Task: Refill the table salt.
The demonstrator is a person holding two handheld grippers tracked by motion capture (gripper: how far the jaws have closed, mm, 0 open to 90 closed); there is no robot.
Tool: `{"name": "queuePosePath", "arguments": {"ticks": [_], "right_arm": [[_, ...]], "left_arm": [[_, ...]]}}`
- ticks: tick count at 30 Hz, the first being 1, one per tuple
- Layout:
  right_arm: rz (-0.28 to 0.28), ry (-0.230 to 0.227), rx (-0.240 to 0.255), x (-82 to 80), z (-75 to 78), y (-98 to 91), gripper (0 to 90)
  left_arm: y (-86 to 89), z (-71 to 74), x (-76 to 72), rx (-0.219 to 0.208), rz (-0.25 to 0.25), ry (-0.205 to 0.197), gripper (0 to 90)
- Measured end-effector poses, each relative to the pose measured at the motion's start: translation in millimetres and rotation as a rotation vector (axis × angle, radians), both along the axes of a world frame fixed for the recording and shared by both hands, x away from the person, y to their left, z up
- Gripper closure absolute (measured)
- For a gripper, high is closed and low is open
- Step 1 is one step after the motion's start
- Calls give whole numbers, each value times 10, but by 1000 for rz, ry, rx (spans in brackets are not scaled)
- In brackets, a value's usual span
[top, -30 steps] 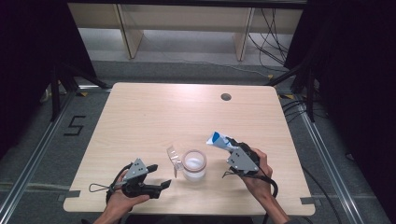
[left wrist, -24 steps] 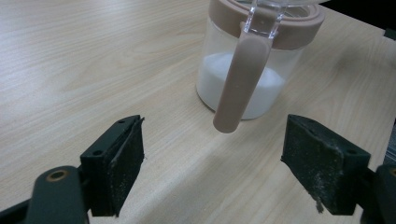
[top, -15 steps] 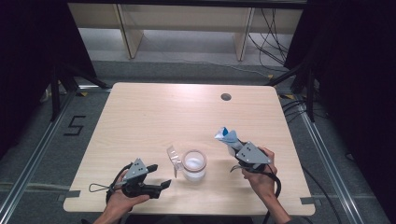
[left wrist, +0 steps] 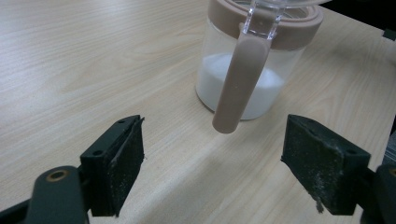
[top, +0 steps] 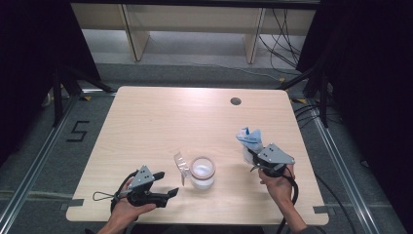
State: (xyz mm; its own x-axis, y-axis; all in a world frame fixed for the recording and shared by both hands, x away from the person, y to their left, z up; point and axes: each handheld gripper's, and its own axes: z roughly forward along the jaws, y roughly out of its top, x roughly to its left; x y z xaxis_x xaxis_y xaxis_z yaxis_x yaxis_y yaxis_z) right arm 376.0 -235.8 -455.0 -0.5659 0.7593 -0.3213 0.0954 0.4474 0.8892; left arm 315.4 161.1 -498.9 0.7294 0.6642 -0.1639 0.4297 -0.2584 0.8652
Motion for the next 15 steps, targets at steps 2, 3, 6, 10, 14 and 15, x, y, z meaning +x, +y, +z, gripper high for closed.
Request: {"name": "queuePosePath", "arguments": {"ticks": [2, 3, 6, 10, 14, 15], "right_arm": [[-4, 13, 3, 9, -8, -23, 839], [-6, 5, 5, 21, -16, -35, 839], [-20, 11, 10, 42, -26, -77, 840], [-35, 5, 16, 70, -34, -130, 840], [-41, 29, 30, 91, -62, -175, 840], [-59, 56, 54, 74, -72, -165, 840]], "left_arm": [[0, 1, 0, 0, -1, 0, 201], [-1, 1, -1, 0, 0, 0, 201], [-2, 1, -2, 0, 0, 0, 201], [-4, 0, -1, 0, -2, -1, 201], [-9, -2, -6, -8, 2, 9, 202], [-9, -2, -6, -8, 2, 9, 202]]}}
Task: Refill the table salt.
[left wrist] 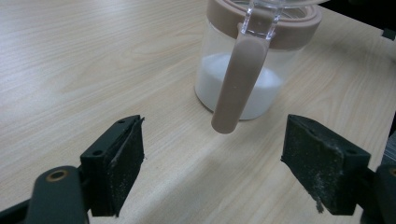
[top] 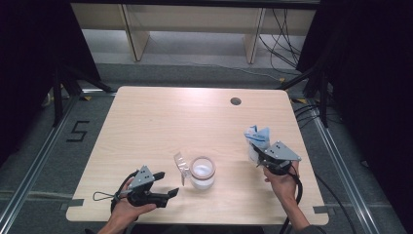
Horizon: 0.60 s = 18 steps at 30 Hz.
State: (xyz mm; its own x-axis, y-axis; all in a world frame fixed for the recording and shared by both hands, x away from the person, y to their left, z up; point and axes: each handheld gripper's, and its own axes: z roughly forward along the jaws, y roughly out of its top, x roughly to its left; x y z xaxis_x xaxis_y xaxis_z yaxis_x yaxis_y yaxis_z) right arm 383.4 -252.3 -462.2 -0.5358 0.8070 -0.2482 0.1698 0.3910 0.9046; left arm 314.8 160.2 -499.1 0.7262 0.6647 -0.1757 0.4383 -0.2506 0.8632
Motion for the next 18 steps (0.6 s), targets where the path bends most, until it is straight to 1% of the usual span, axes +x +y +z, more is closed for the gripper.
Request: {"name": "queuePosePath", "arguments": {"ticks": [1, 3, 4, 5, 6, 7, 8, 9, 10, 11, 12, 13, 14, 15, 16, 17, 18], "right_arm": [[14, -13, -13, 25, 0, -24, 841], [6, 13, 17, 24, -14, -26, 841], [-5, 11, 18, 16, -16, -23, 841], [6, -1, 0, 30, -10, -41, 842], [10, 11, 17, 31, -18, -36, 842], [9, -2, 18, 41, -30, -34, 842], [10, 24, 25, 33, -31, -32, 842], [9, 6, 21, 46, -46, -40, 842], [14, 28, 26, 43, -49, -43, 842], [13, 7, 22, 59, -57, -50, 842], [12, 40, 40, 50, -66, -49, 842], [11, 33, 44, 60, -76, -51, 842], [10, 17, 44, 71, -79, -59, 842], [10, 20, 48, 75, -83, -67, 842], [11, 43, 51, 68, -84, -69, 842], [12, 54, 58, 67, -88, -71, 842], [7, 39, 61, 75, -93, -74, 842]], "left_arm": [[0, 0, 0, 0, 0, 0, 202], [-1, 0, 0, 0, 0, 1, 202], [-1, 0, 0, 0, 0, 1, 202], [-1, 0, 0, 0, 0, 1, 202], [-1, -1, 0, 1, -1, 1, 202], [-2, -1, 0, 0, 0, 1, 201], [-2, -1, 0, 0, 0, 1, 202], [-2, -1, 0, 0, -1, 1, 202], [-2, -1, 0, 0, 0, 1, 201], [-2, -1, 0, 1, -1, 1, 202], [-2, -1, 0, 1, -1, 1, 201], [-2, -1, -1, 0, 0, 1, 201], [-2, -1, 0, 1, -1, 1, 201], [-3, -1, 0, 0, -1, 1, 202], [-2, -1, 0, 1, -1, 1, 202], [-2, -1, 0, 1, -1, 1, 202], [-2, -1, 0, 1, -1, 1, 202]]}}
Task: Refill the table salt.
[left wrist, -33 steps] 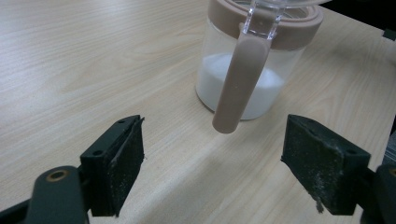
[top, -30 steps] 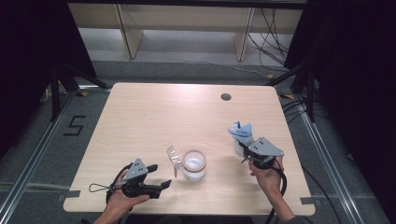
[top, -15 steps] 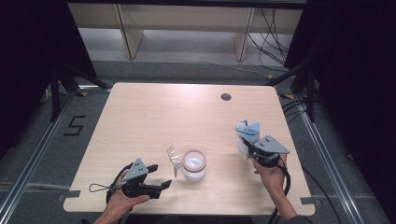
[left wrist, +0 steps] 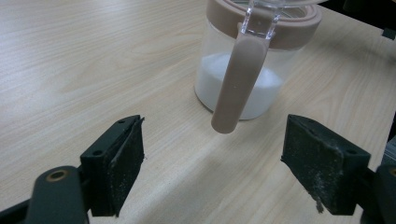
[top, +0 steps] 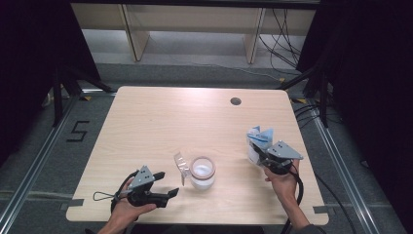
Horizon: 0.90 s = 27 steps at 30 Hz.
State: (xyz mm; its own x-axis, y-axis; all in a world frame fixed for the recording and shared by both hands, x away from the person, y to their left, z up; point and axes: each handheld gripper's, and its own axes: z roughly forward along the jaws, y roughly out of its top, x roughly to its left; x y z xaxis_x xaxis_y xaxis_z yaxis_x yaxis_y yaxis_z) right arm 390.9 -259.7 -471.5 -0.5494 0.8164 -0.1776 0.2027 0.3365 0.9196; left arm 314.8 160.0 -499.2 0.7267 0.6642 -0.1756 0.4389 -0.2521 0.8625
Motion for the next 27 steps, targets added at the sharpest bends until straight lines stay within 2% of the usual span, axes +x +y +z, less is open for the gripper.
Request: {"name": "queuePosePath", "arguments": {"ticks": [1, 2, 6, 7, 8, 9, 11, 13, 15, 17, 24, 27], "right_arm": [[-8, -8, 7, 5, -9, -6, 842], [-13, 12, 17, -6, -10, -5, 842], [-8, -1, 7, 15, -25, -12, 844], [-9, 20, 20, 5, -27, -8, 844], [-5, 15, 5, 13, -25, -23, 844], [-5, 0, 9, 25, -35, -18, 845], [-7, 1, 13, 27, -37, -25, 847], [-6, 19, 14, 22, -36, -31, 849], [-4, 17, 6, 27, -40, -41, 855], [-3, 23, 24, 27, -43, -42, 868], [-8, 13, 18, 26, -37, -34, 874], [1, 22, 6, 26, -29, -46, 871]], "left_arm": [[4, 2, 6, 8, -7, -13, 202], [3, 1, 5, 7, -4, -13, 201], [5, 3, 5, 9, -7, -11, 202], [3, 2, 5, 7, -5, -13, 202], [5, 4, 5, 10, -7, -11, 202], [3, 2, 5, 8, -6, -13, 202], [3, 2, 5, 8, -7, -13, 202], [2, 0, 6, 7, -5, -14, 202], [3, 2, 6, 8, -6, -13, 202], [2, 1, 6, 8, -6, -13, 202], [-1, -4, 6, 3, -4, -17, 202], [0, -5, 6, 4, -3, -17, 202]]}}
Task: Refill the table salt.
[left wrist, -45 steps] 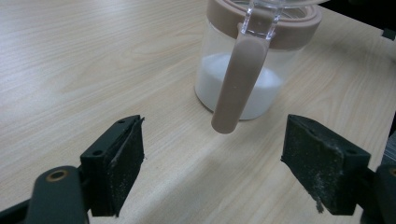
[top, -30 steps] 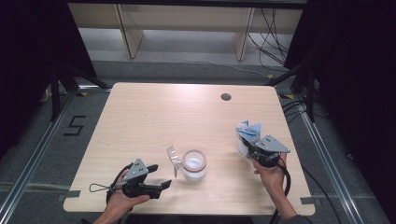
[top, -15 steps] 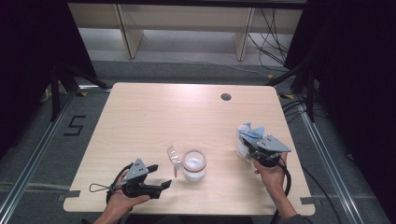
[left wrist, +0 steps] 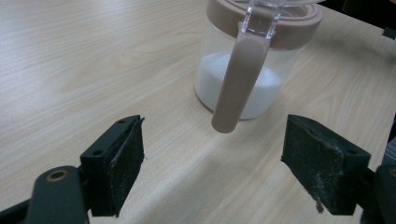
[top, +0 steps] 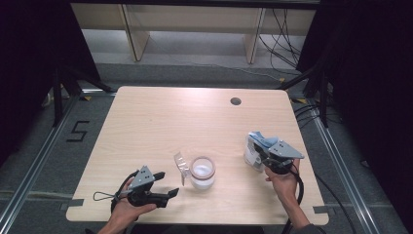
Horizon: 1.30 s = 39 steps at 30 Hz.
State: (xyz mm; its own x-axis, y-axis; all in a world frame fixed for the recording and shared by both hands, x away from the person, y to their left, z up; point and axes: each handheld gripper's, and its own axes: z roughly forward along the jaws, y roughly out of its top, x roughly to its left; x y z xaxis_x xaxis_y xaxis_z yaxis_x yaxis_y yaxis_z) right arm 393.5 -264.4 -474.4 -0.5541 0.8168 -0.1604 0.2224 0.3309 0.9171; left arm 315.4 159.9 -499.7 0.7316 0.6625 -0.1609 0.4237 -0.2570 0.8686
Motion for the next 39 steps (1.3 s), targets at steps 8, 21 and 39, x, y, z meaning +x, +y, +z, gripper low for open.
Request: {"name": "queuePosePath", "arguments": {"ticks": [8, 21, 39], "right_arm": [[-5, 6, 14, 6, -8, 6, 806], [-26, 24, 40, 7, -15, 6, 659], [-51, 41, 111, -4, 1, 8, 475]], "left_arm": [[0, 3, -3, 5, 2, 1, 202], [-2, -3, 0, 2, 4, -6, 202], [-6, -10, -1, -11, 9, 2, 202]]}}
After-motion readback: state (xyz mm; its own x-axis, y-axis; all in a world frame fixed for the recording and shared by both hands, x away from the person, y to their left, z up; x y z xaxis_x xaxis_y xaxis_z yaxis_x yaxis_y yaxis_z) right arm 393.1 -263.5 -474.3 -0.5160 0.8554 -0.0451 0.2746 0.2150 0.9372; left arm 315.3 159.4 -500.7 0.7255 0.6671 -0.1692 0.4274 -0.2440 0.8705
